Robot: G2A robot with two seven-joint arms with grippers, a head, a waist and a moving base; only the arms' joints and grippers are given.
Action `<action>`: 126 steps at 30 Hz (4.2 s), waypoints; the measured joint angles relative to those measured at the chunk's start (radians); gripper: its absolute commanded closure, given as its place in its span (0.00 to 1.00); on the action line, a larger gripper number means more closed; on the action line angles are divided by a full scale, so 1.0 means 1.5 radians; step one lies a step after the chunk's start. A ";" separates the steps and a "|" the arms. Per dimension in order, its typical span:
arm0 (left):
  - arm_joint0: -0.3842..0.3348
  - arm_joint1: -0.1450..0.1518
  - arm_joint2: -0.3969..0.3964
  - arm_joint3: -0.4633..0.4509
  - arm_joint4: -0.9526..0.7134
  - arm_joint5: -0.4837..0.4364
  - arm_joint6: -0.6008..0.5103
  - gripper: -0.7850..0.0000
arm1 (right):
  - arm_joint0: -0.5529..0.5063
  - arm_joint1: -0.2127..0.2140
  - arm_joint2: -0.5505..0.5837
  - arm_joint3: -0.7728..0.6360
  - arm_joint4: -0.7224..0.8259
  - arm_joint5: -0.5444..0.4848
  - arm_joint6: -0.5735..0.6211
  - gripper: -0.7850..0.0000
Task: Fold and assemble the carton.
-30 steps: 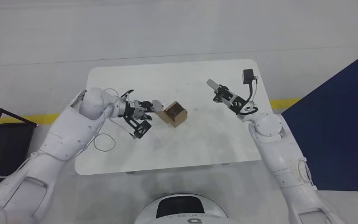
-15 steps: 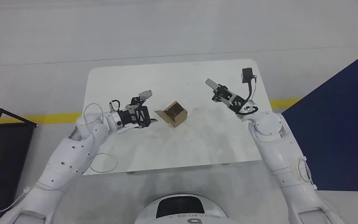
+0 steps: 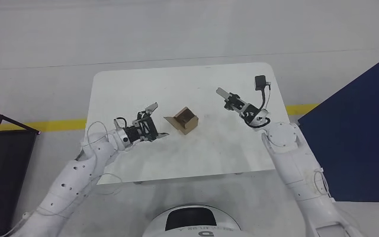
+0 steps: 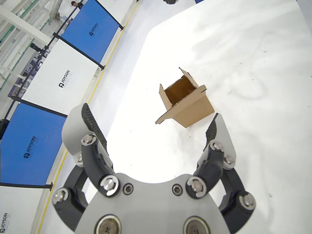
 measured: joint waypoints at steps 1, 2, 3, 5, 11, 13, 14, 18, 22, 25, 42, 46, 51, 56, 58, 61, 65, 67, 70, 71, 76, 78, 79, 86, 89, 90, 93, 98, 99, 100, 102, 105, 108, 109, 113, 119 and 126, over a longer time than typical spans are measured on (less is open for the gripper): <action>0.007 -0.002 0.004 0.001 -0.016 0.007 -0.003 0.00 | -0.003 0.000 0.000 0.000 0.001 -0.006 0.000 0.00; 0.013 -0.004 0.007 0.004 -0.032 0.013 -0.004 0.00 | -0.006 0.000 0.001 -0.001 0.002 -0.011 0.000 0.00; 0.019 -0.006 0.012 0.009 -0.052 0.017 -0.004 0.00 | -0.011 0.001 0.003 -0.002 0.002 -0.019 0.000 0.00; 0.030 -0.009 0.020 0.013 -0.075 0.020 0.001 0.00 | -0.015 0.001 0.004 -0.003 0.000 -0.025 0.001 0.00; 0.083 -0.014 0.026 0.028 -0.150 0.034 0.047 0.00 | -0.014 0.001 0.004 -0.004 0.000 -0.025 0.001 0.00; 0.091 -0.020 0.037 0.034 -0.186 0.046 0.068 0.00 | -0.014 0.001 0.004 -0.004 0.000 -0.025 0.001 0.00; 0.088 -0.023 0.044 0.038 -0.196 0.057 0.072 0.00 | -0.014 0.001 0.004 -0.004 0.000 -0.025 0.001 0.00; 0.056 -0.046 0.092 0.073 -0.222 0.128 0.063 0.00 | -0.014 0.001 0.004 -0.004 0.000 -0.025 0.001 0.00; 0.017 -0.068 0.129 0.117 -0.220 0.188 0.049 0.00 | -0.014 0.001 0.004 -0.004 0.000 -0.025 0.001 0.00; -0.004 -0.081 0.139 0.146 -0.262 0.219 0.054 0.00 | -0.014 0.001 0.004 -0.004 0.000 -0.025 0.001 0.00; -0.100 -0.128 0.191 0.243 -0.333 0.158 0.047 0.00 | -0.014 0.001 0.004 -0.004 0.000 -0.025 0.001 0.00; -0.109 -0.132 0.192 0.257 -0.336 0.128 0.057 0.00 | -0.014 0.001 0.004 -0.004 0.000 -0.025 0.001 0.00; -0.130 -0.132 0.188 0.283 -0.326 0.052 0.069 0.00 | -0.014 0.001 0.004 -0.004 0.000 -0.025 0.001 0.00; -0.151 -0.130 0.173 0.313 -0.316 0.019 0.071 0.00 | -0.014 0.001 0.004 -0.004 0.000 -0.025 0.001 0.00; -0.157 -0.130 0.169 0.319 -0.305 0.021 0.065 0.00 | -0.014 0.001 0.004 -0.004 0.000 -0.025 0.001 0.00; -0.167 -0.130 0.165 0.322 -0.286 0.033 0.055 0.00 | -0.014 0.001 0.004 -0.004 0.000 -0.025 0.001 0.00; -0.179 -0.131 0.155 0.331 -0.275 0.047 0.046 0.00 | -0.014 0.001 0.004 -0.004 0.000 -0.025 0.001 0.00; -0.186 -0.131 0.149 0.337 -0.267 0.056 0.040 0.00 | -0.014 0.001 0.004 -0.004 0.000 -0.025 0.001 0.00; -0.198 -0.129 0.135 0.350 -0.256 0.064 0.033 0.00 | -0.014 0.001 0.004 -0.004 0.000 -0.025 0.001 0.00; -0.201 -0.128 0.130 0.354 -0.252 0.066 0.031 0.00 | -0.014 0.001 0.004 -0.004 0.000 -0.025 0.001 0.00; -0.217 -0.122 0.105 0.374 -0.226 0.074 0.028 0.00 | -0.014 0.001 0.004 -0.004 0.000 -0.025 0.001 0.00; -0.221 -0.121 0.097 0.380 -0.220 0.075 0.031 0.00 | -0.014 0.001 0.004 -0.004 0.000 -0.025 0.001 0.00; -0.223 -0.120 0.094 0.381 -0.219 0.074 0.033 0.00 | -0.014 0.001 0.004 -0.004 0.000 -0.025 0.001 0.00; -0.222 -0.120 0.079 0.375 -0.250 0.026 0.071 0.00 | -0.014 0.001 0.004 -0.004 0.000 -0.025 0.001 0.00; -0.219 -0.123 0.080 0.381 -0.269 0.007 0.076 0.00 | -0.014 0.001 0.004 -0.004 0.000 -0.025 0.001 0.00; -0.218 -0.125 0.084 0.384 -0.278 0.001 0.076 0.00 | -0.014 0.001 0.004 -0.004 0.000 -0.025 0.001 0.00; -0.220 -0.134 0.098 0.397 -0.302 -0.010 0.077 0.00 | -0.014 0.001 0.004 -0.004 0.000 -0.025 0.001 0.00; -0.232 -0.153 0.119 0.439 -0.341 0.010 0.079 0.00 | -0.014 0.001 0.004 -0.004 0.000 -0.025 0.001 0.00; -0.236 -0.158 0.125 0.452 -0.350 0.011 0.080 0.00 | -0.014 0.001 0.004 -0.004 0.000 -0.025 0.001 0.00; -0.240 -0.161 0.129 0.461 -0.356 0.009 0.081 0.00 | -0.014 0.001 0.004 -0.004 0.000 -0.025 0.001 0.00; -0.251 -0.168 0.138 0.480 -0.361 0.005 0.084 0.08 | -0.014 0.001 0.004 -0.004 0.000 -0.025 0.001 0.00; -0.266 -0.177 0.147 0.507 -0.368 0.002 0.095 0.65 | -0.014 0.001 0.004 -0.004 0.000 -0.025 0.001 0.00; -0.277 -0.183 0.154 0.526 -0.368 0.000 0.108 0.82 | -0.014 0.001 0.004 -0.004 0.000 -0.025 0.001 0.00; -0.279 -0.185 0.155 0.531 -0.367 -0.002 0.111 0.91 | -0.014 0.001 0.004 -0.004 0.000 -0.025 0.001 0.00; -0.289 -0.191 0.162 0.551 -0.364 -0.009 0.120 1.00 | -0.014 0.001 0.004 -0.004 0.000 -0.025 0.001 0.00; -0.301 -0.200 0.172 0.573 -0.359 -0.030 0.129 1.00 | -0.014 0.001 0.004 -0.004 0.000 -0.025 0.001 0.00; -0.314 -0.203 0.180 0.579 -0.332 -0.078 0.190 1.00 | -0.014 0.001 0.004 -0.004 0.000 -0.025 0.001 0.00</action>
